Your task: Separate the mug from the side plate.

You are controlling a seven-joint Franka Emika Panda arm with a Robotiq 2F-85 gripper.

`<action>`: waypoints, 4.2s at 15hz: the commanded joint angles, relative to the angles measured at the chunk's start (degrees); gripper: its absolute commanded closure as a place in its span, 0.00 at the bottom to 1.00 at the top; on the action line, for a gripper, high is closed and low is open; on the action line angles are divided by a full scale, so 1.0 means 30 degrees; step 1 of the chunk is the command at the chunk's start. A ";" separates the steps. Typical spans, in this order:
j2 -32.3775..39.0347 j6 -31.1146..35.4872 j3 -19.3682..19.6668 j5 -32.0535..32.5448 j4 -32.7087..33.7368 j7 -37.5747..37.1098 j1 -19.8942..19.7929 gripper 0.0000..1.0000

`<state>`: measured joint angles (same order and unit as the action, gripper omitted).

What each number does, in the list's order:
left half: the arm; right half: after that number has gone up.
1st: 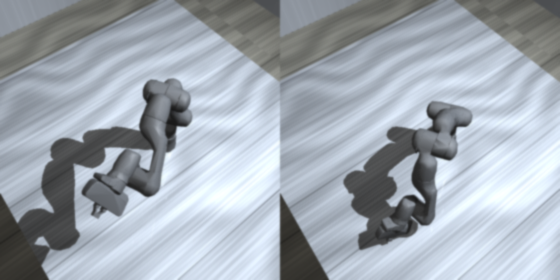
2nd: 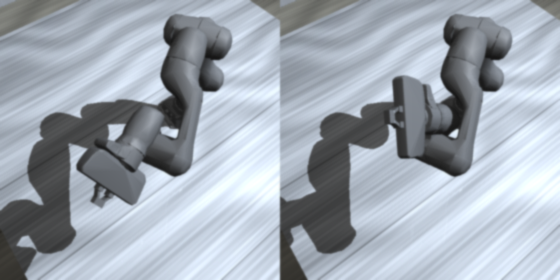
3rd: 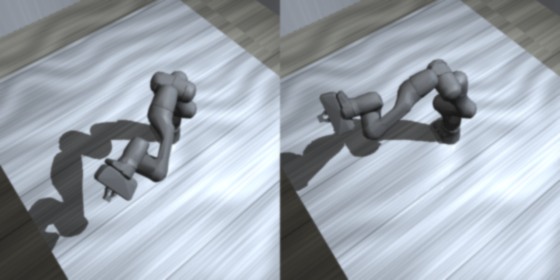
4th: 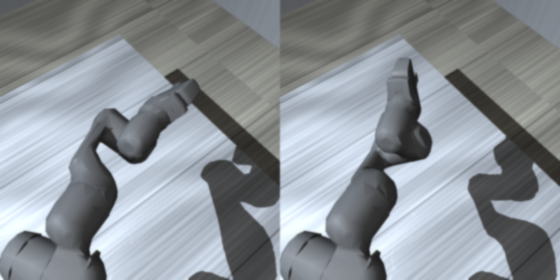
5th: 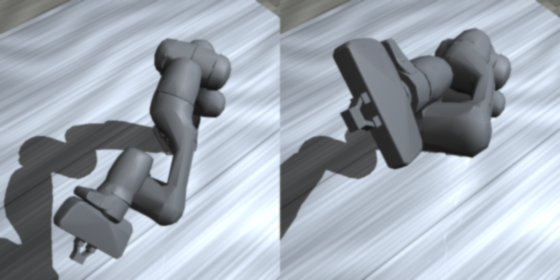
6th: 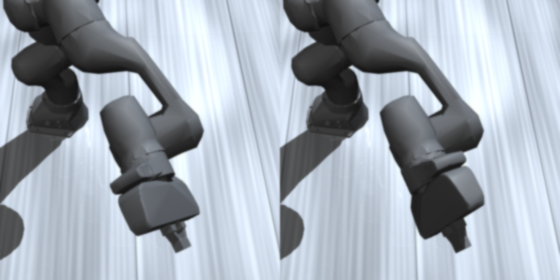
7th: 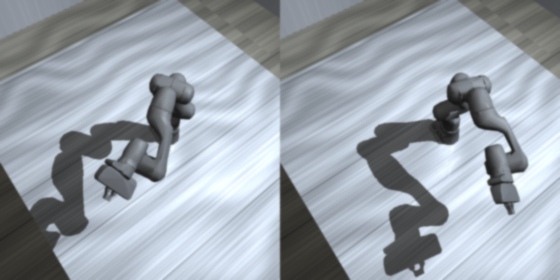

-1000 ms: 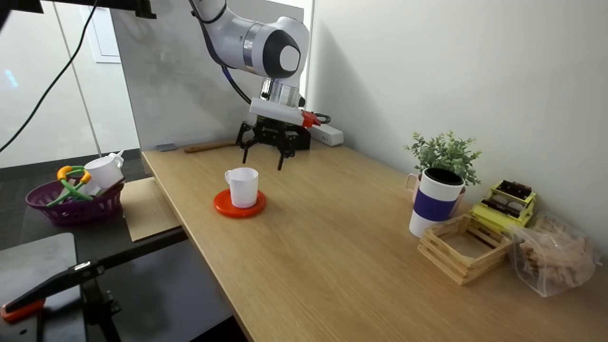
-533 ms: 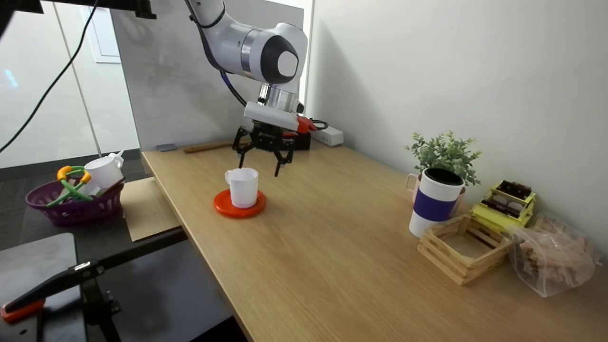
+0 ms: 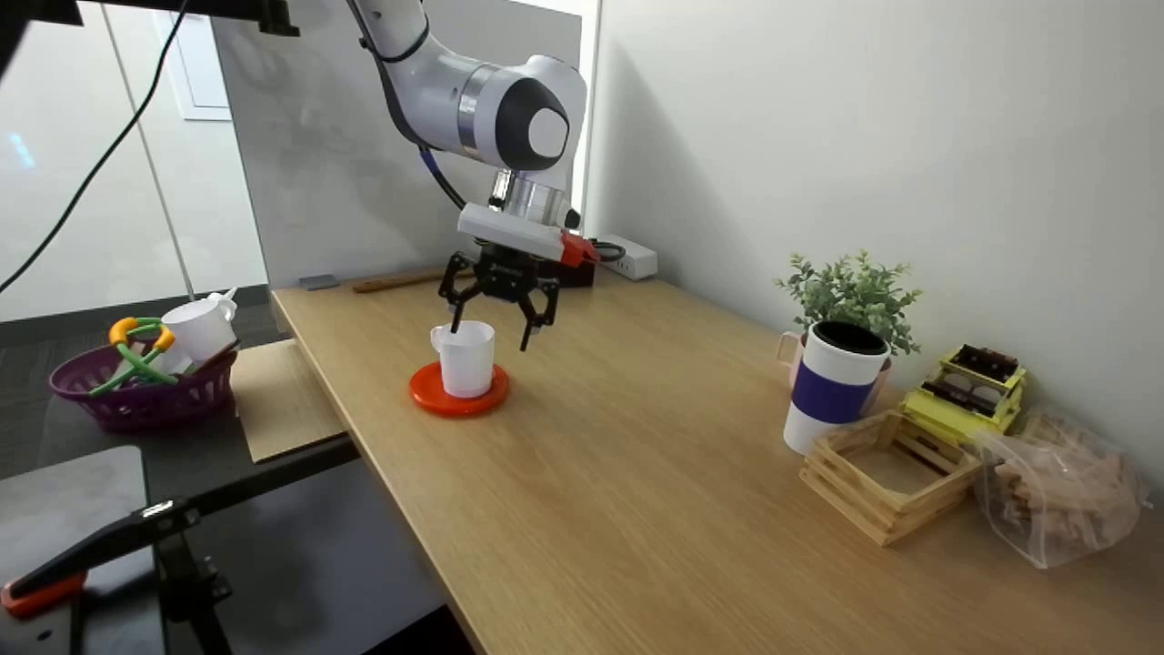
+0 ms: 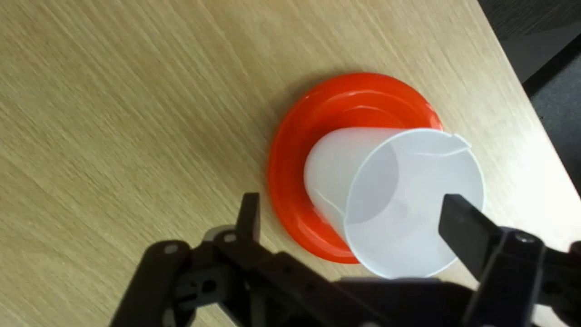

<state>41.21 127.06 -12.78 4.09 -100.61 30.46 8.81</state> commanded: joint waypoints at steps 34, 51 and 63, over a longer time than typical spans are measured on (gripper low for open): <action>-0.2880 0.0935 0.0027 0.1711 -0.2766 -0.3839 0.1326 1.00; -0.6268 0.3413 0.1881 0.1475 -0.4297 -0.4781 -0.1243 1.00; -0.1129 0.1426 0.2028 -0.0208 0.0068 -0.3794 -0.2411 1.00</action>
<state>33.30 134.65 -6.80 4.13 -105.72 19.05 2.05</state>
